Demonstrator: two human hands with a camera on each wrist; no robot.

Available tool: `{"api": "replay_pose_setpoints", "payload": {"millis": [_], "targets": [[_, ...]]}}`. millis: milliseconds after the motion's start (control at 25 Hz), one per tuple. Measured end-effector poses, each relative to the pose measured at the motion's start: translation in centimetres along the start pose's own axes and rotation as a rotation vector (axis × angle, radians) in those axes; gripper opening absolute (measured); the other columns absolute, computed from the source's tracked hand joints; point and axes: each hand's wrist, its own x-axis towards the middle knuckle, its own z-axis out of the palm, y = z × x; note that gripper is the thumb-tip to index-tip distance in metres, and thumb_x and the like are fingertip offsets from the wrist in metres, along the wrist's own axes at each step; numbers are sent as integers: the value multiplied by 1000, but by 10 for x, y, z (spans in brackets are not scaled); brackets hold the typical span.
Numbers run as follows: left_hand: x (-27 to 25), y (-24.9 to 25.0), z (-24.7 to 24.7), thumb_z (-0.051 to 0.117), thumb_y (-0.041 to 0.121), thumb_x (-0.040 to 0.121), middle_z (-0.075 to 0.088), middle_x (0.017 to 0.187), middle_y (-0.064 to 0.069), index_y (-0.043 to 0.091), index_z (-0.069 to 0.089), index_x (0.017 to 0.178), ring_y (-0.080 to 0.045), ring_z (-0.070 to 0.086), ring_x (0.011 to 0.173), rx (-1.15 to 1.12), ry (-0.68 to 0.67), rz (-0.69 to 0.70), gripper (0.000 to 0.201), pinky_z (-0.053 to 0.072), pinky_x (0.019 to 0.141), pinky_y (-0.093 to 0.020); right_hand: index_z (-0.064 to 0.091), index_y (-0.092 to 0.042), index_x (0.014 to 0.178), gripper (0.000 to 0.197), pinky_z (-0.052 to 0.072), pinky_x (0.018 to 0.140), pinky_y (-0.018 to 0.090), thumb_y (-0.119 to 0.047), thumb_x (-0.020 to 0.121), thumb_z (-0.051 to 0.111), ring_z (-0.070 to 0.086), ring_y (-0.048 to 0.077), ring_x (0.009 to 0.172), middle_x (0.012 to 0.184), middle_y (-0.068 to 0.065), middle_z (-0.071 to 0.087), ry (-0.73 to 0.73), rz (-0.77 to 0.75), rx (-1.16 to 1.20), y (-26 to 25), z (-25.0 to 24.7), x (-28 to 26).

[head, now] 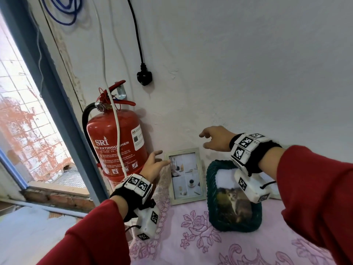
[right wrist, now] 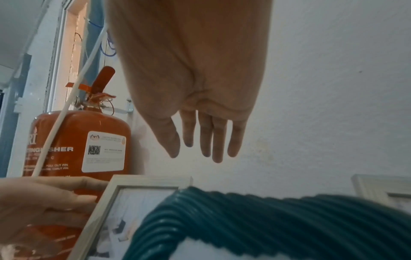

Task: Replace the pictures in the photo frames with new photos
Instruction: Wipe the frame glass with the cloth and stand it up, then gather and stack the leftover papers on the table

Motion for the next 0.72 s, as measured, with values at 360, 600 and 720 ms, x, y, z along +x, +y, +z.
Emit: {"api": "replay_pose_setpoints", "payload": {"millis": [360, 600, 720], "targets": [[-77, 96, -3, 58, 2, 86, 57, 112, -10, 6, 54, 123, -15, 53, 99, -39, 51, 202, 37, 42, 86, -27, 60, -8, 120, 32, 39, 85, 21, -16, 90, 58, 57, 23, 110, 123, 12, 59, 235, -57, 176, -14, -41, -78], [-150, 117, 33, 55, 0, 87, 61, 109, -9, 6, 58, 119, -14, 55, 97, 11, -127, 253, 32, 42, 68, -14, 63, -12, 113, 25, 44, 86, 23, -16, 89, 59, 56, 15, 96, 115, 8, 62, 284, -51, 270, -9, -34, -153], [-185, 115, 57, 53, -1, 87, 63, 108, -8, 5, 59, 118, -13, 56, 96, -19, -203, 222, 32, 45, 65, -13, 64, -10, 111, 23, 44, 78, 21, -15, 89, 59, 55, 12, 90, 111, 8, 64, 271, -16, 304, 1, -22, -195]]}}
